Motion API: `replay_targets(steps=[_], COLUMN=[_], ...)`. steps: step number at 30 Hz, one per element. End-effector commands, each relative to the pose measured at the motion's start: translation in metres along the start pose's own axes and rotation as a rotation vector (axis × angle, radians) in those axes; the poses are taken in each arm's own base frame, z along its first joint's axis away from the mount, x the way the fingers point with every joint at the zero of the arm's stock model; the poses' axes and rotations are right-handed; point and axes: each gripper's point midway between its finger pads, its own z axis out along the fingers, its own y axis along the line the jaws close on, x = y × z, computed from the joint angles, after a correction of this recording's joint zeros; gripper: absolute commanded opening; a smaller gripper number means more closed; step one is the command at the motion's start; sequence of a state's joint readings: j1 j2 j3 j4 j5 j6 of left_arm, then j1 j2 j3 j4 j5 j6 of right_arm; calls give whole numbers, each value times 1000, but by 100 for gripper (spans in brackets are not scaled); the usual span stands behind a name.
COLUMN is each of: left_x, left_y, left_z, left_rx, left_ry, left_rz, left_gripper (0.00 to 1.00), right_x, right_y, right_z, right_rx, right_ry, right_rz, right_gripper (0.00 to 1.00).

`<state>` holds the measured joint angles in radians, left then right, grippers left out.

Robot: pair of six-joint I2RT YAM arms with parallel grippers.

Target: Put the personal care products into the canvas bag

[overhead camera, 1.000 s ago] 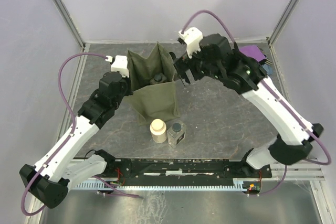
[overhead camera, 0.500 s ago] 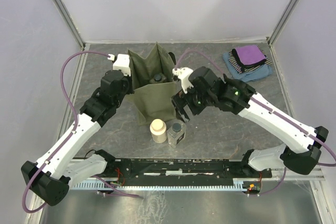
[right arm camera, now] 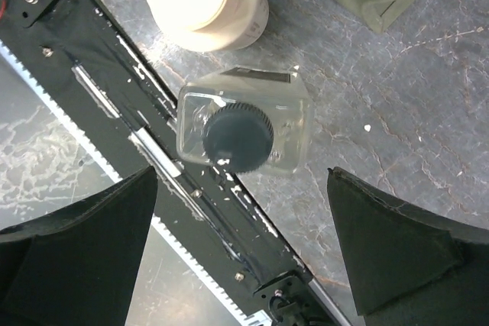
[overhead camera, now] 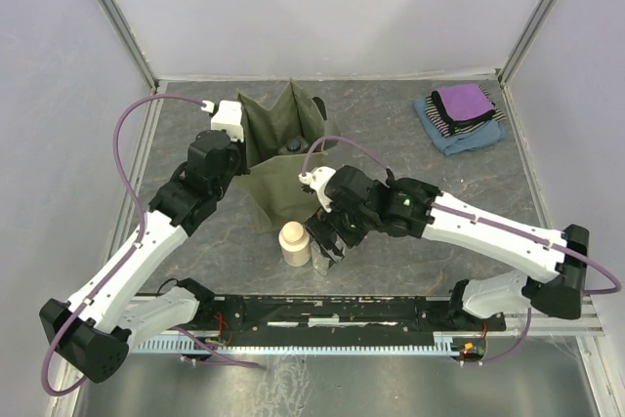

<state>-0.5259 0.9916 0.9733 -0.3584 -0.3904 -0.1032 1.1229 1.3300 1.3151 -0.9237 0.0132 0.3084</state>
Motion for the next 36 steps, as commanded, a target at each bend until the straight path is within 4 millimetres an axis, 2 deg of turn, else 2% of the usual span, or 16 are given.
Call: replay_targets(steps=[1, 5, 10, 17, 23, 31, 33, 36], left_x=[-28, -29, -26, -25, -21, -19, -19, -19], left_y=[-1, 0, 2, 4, 5, 5, 6, 6], left_z=[-2, -4, -6, -7, -4, -5, -5, -5], left_rx=[6, 5, -3, -12, -15, -17, -21, -20], left_ry=[-78, -83, -76, -71, -59, -55, -55, -56], left_rz=[-6, -6, -3, 5, 9, 3, 4, 1], left_gripper=[10, 11, 10, 11, 11, 11, 11, 11], right_x=[-23, -29, -25, -8, 7, 18, 18, 10], right_y=[-1, 3, -2, -5, 2, 7, 6, 0], right_z=[19, 30, 38, 48, 60, 70, 68, 56], right_rx=[25, 21, 54, 81, 80, 99, 110, 141], right_ry=[-71, -77, -41, 41, 105, 168, 166, 131], right_rz=[-22, -25, -25, -36, -69, -120, -126, -128], right_gripper=[100, 100, 100, 100, 99, 78, 64, 34])
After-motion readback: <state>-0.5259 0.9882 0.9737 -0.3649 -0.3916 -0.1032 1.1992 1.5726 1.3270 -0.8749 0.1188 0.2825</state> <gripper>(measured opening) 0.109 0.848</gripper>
